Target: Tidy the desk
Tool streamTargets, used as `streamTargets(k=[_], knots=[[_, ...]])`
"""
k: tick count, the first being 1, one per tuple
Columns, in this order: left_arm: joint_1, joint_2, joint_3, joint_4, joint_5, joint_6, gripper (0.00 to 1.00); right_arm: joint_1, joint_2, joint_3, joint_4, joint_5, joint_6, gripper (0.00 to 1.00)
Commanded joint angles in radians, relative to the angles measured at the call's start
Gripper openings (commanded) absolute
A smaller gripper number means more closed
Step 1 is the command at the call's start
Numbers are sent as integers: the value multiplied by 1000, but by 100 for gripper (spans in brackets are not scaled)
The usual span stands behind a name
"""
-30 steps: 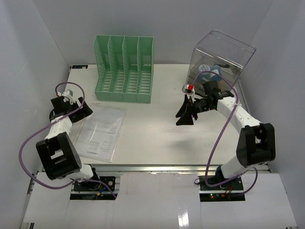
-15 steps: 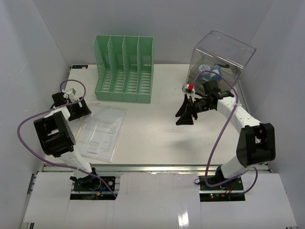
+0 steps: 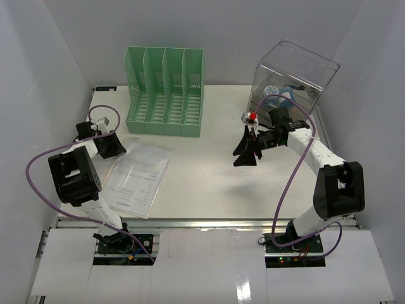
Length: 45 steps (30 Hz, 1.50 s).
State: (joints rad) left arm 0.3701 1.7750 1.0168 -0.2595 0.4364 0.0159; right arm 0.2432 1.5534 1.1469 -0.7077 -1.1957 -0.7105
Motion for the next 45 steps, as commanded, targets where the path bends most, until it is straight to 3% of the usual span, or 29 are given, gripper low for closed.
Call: streamTargets(k=[1,5,12,16,21,24,28,31,34,45], knots=[[-46,20,-5,-88,59,-5,47,-4,7,-11,-7,-17,-10,71],[-53,1,-22,-99,93,-34,26,-4,8,-13,-6,-9,-7,71],[-66,-132,-39,-107,296,-90,10,10,32,-13,-4,18,-4,71],[-111,-203,-63,-94,406,-111,8,52,58,1,20,73,31,71],[-175,-282,-90,-72,518,-119,7,136,81,29,127,253,136,75],[-206,-307,-90,-68,560,-122,7,174,129,94,156,275,164,85],[-255,-326,-93,-57,592,-131,6,201,209,182,240,192,178,99],[-282,-334,-99,-50,611,-134,6,229,231,167,406,153,245,91],[-310,-342,-103,-46,622,-139,6,264,293,163,579,124,358,90],[-341,-393,-119,-44,636,-140,6,340,494,315,695,123,505,91]])
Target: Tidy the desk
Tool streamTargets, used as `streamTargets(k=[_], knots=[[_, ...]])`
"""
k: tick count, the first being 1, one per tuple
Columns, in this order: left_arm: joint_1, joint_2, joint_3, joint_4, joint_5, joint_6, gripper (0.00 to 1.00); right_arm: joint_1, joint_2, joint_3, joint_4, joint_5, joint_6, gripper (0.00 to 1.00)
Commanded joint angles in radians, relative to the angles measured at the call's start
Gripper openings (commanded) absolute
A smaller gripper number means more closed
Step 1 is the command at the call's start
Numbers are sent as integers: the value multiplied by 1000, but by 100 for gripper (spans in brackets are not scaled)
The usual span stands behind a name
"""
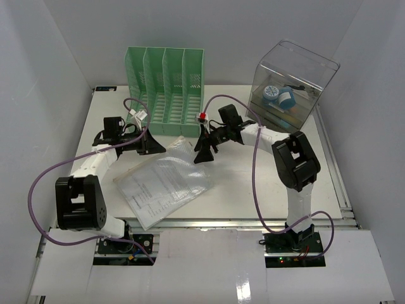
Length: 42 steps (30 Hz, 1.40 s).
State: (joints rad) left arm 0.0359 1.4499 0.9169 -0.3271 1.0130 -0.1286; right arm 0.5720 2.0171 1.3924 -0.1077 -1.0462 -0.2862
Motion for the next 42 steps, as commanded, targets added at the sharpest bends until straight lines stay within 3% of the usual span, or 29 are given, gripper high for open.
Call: streamTargets(k=[1,5,10,14,18,21,22,23,26,31,35,42], knots=[[-8,-71,-20,23,59,5,6,15,40,75,96,-37,86,92],[-13,-75,-18,23,62,7,7,29,54,73,97,-90,94,100],[-19,-82,-15,26,72,2,7,55,73,56,65,-146,85,71],[-19,-98,-17,32,87,-9,7,75,88,57,32,-208,63,40],[-25,-116,-34,48,110,-27,7,78,70,54,7,-225,42,20],[-53,-134,-43,48,109,-29,35,75,31,53,-73,-231,-41,8],[-53,-148,-47,49,95,-29,48,75,17,53,-136,-224,-75,8],[-54,-158,-50,48,87,-24,68,74,-6,57,-172,-220,-138,8],[-65,-202,-53,48,80,13,95,69,-47,90,-362,-177,-318,8],[-150,-240,-18,28,103,105,98,60,-121,159,-729,-74,-599,8],[-233,-224,25,-73,49,268,98,55,-185,207,-891,-8,-778,8],[-365,-186,91,-152,75,402,95,59,-238,316,-1074,107,-902,8]])
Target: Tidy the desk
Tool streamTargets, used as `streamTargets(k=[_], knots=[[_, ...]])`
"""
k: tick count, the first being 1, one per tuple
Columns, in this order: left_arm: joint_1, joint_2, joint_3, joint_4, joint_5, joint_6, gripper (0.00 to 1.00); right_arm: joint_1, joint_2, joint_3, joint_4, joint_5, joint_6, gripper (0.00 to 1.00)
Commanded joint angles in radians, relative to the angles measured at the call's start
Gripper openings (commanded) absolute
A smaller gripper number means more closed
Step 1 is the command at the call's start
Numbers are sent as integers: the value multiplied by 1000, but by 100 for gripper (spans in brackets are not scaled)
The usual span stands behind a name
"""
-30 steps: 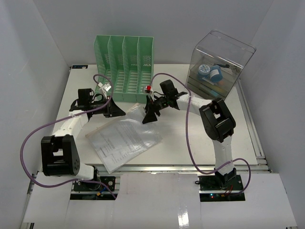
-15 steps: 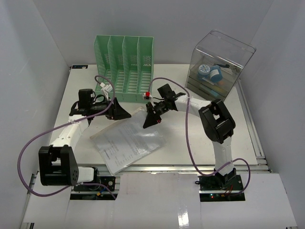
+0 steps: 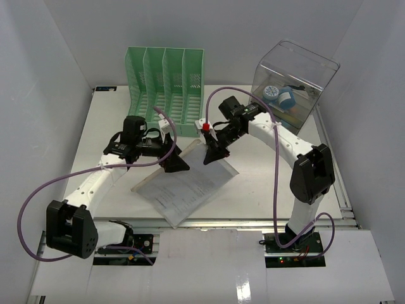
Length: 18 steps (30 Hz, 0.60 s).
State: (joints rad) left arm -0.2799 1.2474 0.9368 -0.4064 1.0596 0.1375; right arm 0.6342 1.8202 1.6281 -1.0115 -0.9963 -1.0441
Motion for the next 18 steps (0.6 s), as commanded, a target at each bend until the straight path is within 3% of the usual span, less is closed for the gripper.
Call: streamTargets(k=[1,3,7,11,13,15,18], knots=[[-60,30,94,-96,16,145,92,-2,-43,97,-194,74,-155,8],[-85,62,136,-147,-9,166,85,9,-48,122,-225,117,-166,8],[-146,132,205,-231,-61,192,61,24,-58,157,-252,157,-156,8],[-160,152,232,-250,-66,181,3,24,-64,169,-256,175,-147,13],[-162,140,233,-250,-68,173,1,24,-75,167,-246,173,-138,19],[-162,128,233,-252,-73,168,0,24,-91,163,-222,168,-121,31],[-161,103,235,-255,-86,157,0,20,-126,139,-165,181,-76,65]])
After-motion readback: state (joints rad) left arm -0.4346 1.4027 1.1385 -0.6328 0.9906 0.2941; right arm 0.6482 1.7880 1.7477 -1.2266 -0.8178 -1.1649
